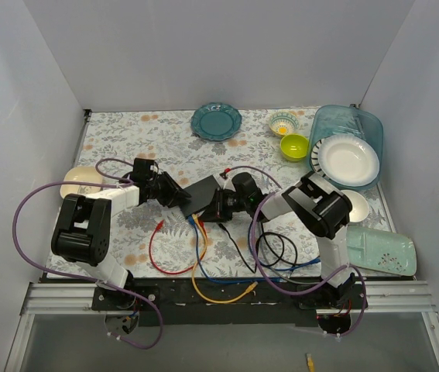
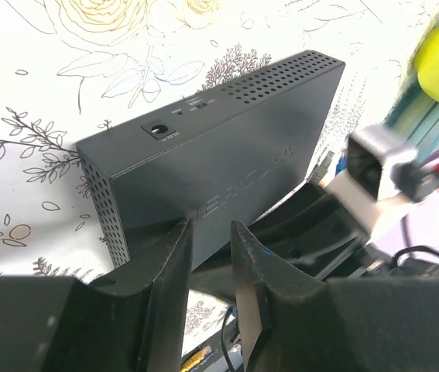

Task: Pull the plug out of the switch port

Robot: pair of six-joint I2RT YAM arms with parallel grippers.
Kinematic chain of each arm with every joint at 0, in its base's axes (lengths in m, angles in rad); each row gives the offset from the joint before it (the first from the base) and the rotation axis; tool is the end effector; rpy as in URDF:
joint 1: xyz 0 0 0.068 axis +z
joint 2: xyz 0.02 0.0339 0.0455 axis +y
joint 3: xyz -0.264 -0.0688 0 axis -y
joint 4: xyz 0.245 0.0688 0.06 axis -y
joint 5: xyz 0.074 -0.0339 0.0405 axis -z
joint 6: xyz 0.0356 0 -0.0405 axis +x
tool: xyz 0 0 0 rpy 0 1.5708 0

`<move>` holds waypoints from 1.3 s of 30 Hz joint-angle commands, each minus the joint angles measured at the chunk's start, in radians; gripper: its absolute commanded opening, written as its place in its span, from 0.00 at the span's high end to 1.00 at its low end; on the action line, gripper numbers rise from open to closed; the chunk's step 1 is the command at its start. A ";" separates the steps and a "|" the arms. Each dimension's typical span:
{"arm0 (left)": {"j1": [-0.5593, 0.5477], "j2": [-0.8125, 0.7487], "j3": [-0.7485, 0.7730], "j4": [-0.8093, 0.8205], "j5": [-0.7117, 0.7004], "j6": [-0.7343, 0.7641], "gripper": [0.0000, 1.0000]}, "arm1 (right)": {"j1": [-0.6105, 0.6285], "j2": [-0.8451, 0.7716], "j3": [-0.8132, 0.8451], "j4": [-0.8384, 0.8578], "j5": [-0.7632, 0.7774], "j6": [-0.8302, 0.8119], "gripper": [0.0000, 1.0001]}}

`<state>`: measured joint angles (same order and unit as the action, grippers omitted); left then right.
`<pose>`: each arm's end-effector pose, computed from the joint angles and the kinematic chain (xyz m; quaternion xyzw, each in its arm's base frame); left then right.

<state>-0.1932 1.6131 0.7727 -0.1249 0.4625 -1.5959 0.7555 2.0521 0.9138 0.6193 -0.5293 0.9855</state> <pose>0.2909 -0.0731 0.1478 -0.5473 0.7539 -0.3633 0.0110 0.2718 0.2807 0.0983 -0.0347 0.8443 0.5163 0.1393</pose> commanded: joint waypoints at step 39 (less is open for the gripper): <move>0.005 -0.134 -0.055 0.019 0.004 0.016 0.70 | 0.036 -0.244 0.131 -0.523 0.267 -0.300 0.44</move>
<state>-0.1932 1.4670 0.6823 -0.1013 0.4778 -1.5791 0.7689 1.7359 1.0260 0.0822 -0.2123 0.6800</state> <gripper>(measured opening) 0.296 0.563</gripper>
